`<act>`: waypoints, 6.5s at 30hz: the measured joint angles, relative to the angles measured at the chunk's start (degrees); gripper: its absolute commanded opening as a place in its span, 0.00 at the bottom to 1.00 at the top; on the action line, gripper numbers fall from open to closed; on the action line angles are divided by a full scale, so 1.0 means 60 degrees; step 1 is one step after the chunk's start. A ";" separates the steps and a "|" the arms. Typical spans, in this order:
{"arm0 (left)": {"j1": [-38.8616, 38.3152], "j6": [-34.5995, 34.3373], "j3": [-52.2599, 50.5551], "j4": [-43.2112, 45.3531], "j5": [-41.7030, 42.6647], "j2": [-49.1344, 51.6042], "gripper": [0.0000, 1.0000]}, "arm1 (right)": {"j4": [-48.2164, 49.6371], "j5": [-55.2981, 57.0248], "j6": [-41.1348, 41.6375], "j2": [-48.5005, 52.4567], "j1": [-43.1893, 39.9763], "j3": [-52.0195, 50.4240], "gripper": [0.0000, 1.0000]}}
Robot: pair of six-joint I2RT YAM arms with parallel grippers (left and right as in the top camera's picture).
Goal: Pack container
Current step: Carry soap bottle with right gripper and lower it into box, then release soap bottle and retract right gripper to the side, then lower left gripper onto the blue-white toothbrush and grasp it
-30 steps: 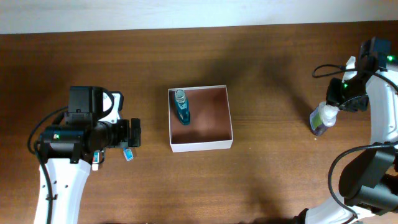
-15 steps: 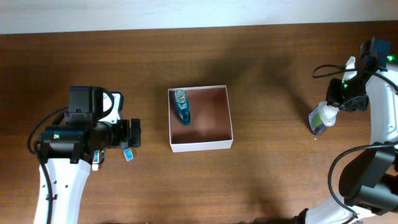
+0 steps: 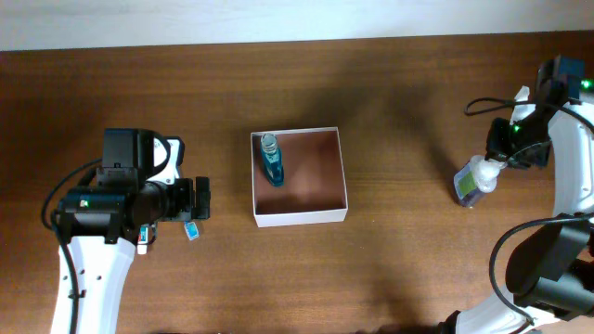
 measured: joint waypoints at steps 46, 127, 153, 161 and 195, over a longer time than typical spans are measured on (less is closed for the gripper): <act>0.0000 -0.0004 0.0000 0.0000 -0.0004 0.0000 1.00 | -0.0288 0.0943 0.4000 0.2433 0.8692 0.4838 0.04; 0.0000 -0.0007 0.0000 -0.0004 -0.0004 0.0000 1.00 | -0.3544 0.1694 0.2106 -0.2350 0.3650 0.5002 0.71; 0.0095 -0.1395 0.0820 -0.0066 -0.0109 0.1530 0.99 | 0.0951 0.0525 0.1843 -0.6885 0.3643 -0.6189 0.99; 0.0342 -0.1235 0.1260 0.0528 -0.0397 0.5042 0.99 | 0.0918 0.0488 0.1814 -0.6885 0.3643 -0.6189 0.99; 0.1122 -0.0874 0.1264 0.1654 -0.0470 0.7825 0.30 | 0.0874 0.0492 0.1752 -0.6885 0.3643 -0.6189 0.99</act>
